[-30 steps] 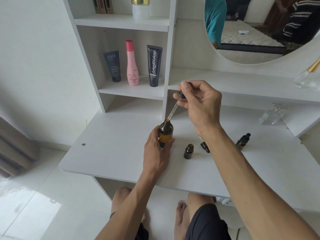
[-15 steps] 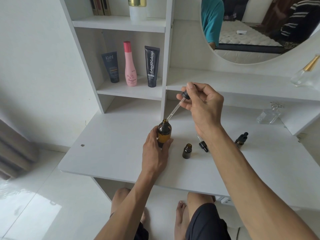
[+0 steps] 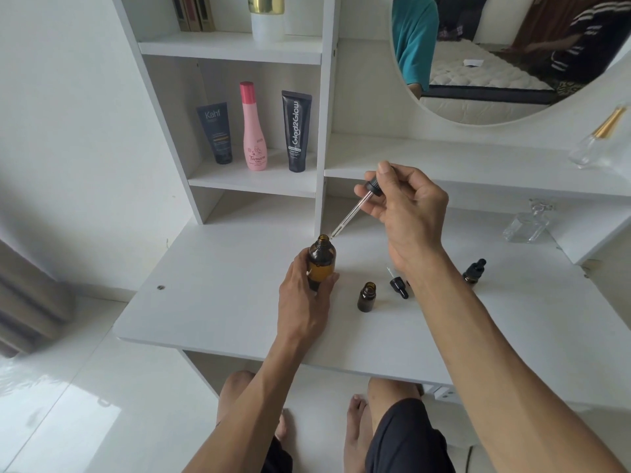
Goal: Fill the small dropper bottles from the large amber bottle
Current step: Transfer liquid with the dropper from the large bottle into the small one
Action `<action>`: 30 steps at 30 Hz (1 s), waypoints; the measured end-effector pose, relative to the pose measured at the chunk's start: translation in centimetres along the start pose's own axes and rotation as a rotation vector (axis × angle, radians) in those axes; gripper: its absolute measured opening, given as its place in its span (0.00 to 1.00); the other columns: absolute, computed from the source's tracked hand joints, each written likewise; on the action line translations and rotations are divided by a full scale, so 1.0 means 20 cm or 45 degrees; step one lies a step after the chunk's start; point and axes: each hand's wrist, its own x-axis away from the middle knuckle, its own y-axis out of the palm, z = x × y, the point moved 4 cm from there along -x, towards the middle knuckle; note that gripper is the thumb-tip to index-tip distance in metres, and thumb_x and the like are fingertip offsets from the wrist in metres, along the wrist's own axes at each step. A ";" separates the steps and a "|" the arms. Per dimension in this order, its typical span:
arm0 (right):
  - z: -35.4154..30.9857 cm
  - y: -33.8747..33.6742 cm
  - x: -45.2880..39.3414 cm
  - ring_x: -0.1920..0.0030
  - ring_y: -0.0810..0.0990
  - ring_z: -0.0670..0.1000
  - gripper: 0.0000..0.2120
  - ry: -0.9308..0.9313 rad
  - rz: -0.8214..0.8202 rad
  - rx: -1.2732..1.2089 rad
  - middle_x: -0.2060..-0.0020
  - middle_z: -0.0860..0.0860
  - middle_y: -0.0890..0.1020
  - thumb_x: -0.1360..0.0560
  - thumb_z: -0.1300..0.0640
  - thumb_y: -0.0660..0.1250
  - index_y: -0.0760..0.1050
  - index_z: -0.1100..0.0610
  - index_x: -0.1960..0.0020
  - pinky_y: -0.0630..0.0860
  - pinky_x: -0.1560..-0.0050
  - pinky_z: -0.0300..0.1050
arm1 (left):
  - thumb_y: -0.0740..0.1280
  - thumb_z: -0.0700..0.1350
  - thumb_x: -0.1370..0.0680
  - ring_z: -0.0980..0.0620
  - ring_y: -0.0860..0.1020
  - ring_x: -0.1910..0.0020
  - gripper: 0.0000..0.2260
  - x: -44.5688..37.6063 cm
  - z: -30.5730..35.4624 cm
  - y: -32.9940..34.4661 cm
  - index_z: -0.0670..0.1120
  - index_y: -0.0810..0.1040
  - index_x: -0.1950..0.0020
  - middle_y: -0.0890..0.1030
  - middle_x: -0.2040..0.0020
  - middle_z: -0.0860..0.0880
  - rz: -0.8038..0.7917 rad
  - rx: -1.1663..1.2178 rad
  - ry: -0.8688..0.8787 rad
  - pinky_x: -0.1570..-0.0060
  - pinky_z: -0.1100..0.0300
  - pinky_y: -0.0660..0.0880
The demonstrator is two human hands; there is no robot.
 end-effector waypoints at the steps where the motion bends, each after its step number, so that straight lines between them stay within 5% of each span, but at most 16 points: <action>1: -0.01 -0.02 0.00 0.59 0.87 0.57 0.05 0.004 0.007 0.002 0.59 0.54 0.86 0.21 0.59 0.69 0.79 0.61 0.51 0.84 0.52 0.54 | 0.71 0.48 0.23 0.56 0.80 0.56 0.18 0.00 0.00 0.00 0.54 0.71 0.35 0.81 0.47 0.55 0.003 -0.006 0.005 0.57 0.73 0.69; 24: 0.09 -0.37 0.12 0.61 0.87 0.55 0.04 0.048 0.122 0.157 0.58 0.56 0.85 0.21 0.58 0.70 0.80 0.57 0.54 0.83 0.59 0.47 | 0.72 0.47 0.24 0.62 0.80 0.59 0.19 0.03 0.04 -0.02 0.51 0.72 0.34 0.80 0.47 0.55 0.024 -0.081 -0.041 0.60 0.77 0.68; 30: 0.10 -0.36 0.12 0.60 0.88 0.56 0.05 0.015 0.100 0.228 0.59 0.54 0.85 0.21 0.57 0.70 0.81 0.57 0.55 0.84 0.55 0.53 | 0.72 0.47 0.24 0.55 0.82 0.57 0.19 0.03 0.03 -0.01 0.53 0.72 0.35 0.80 0.47 0.54 0.013 -0.046 -0.034 0.54 0.67 0.74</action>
